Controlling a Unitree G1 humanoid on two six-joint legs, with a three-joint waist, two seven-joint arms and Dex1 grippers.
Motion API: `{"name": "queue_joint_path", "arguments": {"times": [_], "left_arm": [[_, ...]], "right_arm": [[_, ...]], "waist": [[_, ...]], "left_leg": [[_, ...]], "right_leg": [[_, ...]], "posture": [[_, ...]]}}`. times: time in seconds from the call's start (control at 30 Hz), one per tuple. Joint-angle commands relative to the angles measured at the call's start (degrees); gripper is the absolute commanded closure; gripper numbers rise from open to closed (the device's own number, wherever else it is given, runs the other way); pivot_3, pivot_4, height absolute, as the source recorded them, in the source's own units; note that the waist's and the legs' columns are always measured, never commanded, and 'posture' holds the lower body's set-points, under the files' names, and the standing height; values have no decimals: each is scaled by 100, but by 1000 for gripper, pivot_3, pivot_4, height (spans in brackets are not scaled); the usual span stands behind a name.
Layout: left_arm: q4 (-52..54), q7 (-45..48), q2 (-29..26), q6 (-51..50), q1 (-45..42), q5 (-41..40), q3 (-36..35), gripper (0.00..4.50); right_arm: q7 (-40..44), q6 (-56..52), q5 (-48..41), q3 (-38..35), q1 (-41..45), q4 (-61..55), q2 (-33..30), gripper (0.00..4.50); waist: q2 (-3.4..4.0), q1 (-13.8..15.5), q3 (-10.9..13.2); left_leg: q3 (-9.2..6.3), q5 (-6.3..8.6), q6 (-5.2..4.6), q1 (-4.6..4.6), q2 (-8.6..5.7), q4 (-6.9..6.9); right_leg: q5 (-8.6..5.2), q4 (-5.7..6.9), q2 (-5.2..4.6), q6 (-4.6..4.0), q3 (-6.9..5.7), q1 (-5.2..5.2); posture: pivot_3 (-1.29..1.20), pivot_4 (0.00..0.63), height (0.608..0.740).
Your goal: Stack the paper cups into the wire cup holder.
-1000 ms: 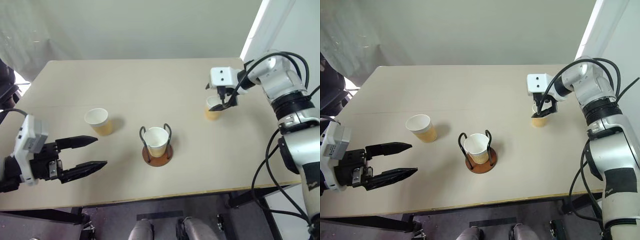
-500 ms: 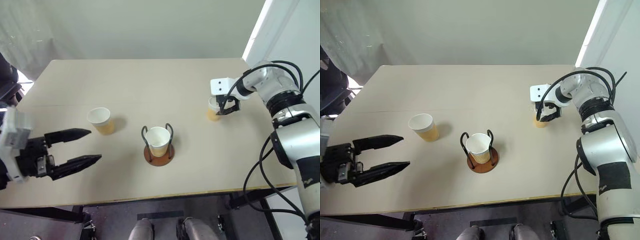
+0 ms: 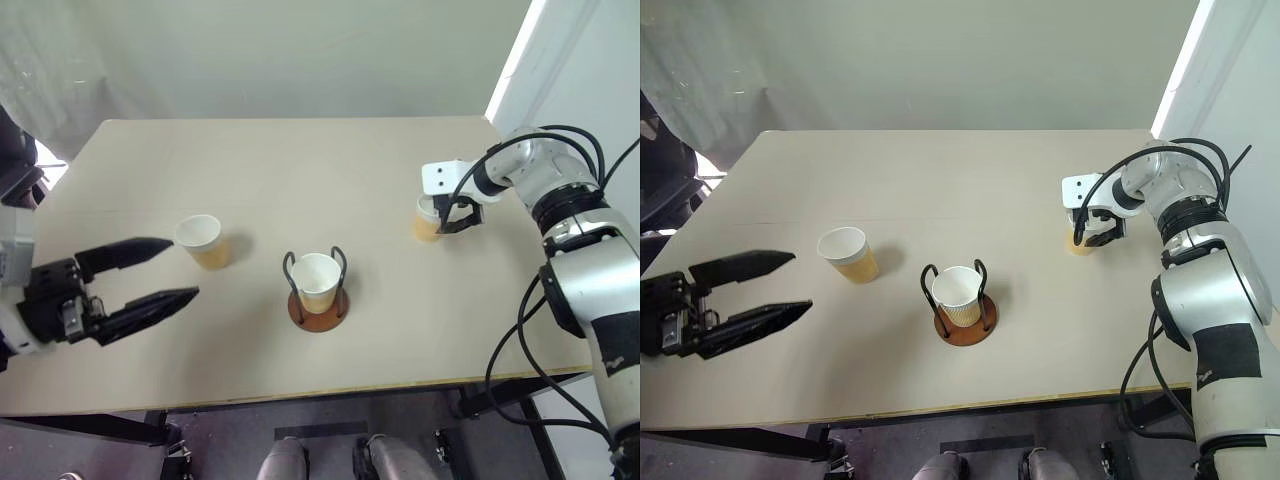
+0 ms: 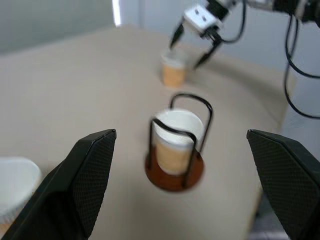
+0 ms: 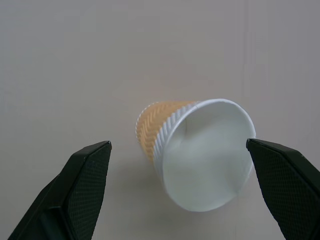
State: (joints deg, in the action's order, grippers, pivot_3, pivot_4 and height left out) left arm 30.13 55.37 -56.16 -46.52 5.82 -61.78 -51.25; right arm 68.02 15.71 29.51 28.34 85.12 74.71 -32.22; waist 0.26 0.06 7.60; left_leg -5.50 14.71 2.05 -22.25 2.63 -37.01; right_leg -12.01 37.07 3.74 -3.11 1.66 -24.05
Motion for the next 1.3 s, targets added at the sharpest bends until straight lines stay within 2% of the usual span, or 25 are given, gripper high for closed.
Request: {"name": "queue_joint_path", "arguments": {"times": [0.03,0.5,0.87,1.3], "left_arm": [[123,-314,201,391,-263,80,177,0],[278,-614,650,743,-141,131,647,0],[363,-706,708,870,13,89,770,0],[498,-917,1420,1550,511,1020,1547,0]], "right_arm": [[-52,-4,46,-56,100,-17,-59,28],[-40,-22,132,-62,49,-1,-48,28],[-49,-6,284,22,-45,36,-17,28],[-168,-65,458,50,-197,111,169,28]], "waist": [[0,-3,0],[0,-6,0],[0,-6,0],[0,-5,0]], "left_leg": [[0,0,0,0,0,0],[3,0,0,0,1,1],[4,-1,0,0,1,0],[8,-1,0,2,4,-1]], "right_leg": [[0,0,0,0,0,0],[1,-2,0,2,0,0],[2,-2,0,4,0,1],[2,-1,1,4,0,1]], "posture": [[0,150,740],[0,150,740],[0,150,740],[0,150,740]]}}
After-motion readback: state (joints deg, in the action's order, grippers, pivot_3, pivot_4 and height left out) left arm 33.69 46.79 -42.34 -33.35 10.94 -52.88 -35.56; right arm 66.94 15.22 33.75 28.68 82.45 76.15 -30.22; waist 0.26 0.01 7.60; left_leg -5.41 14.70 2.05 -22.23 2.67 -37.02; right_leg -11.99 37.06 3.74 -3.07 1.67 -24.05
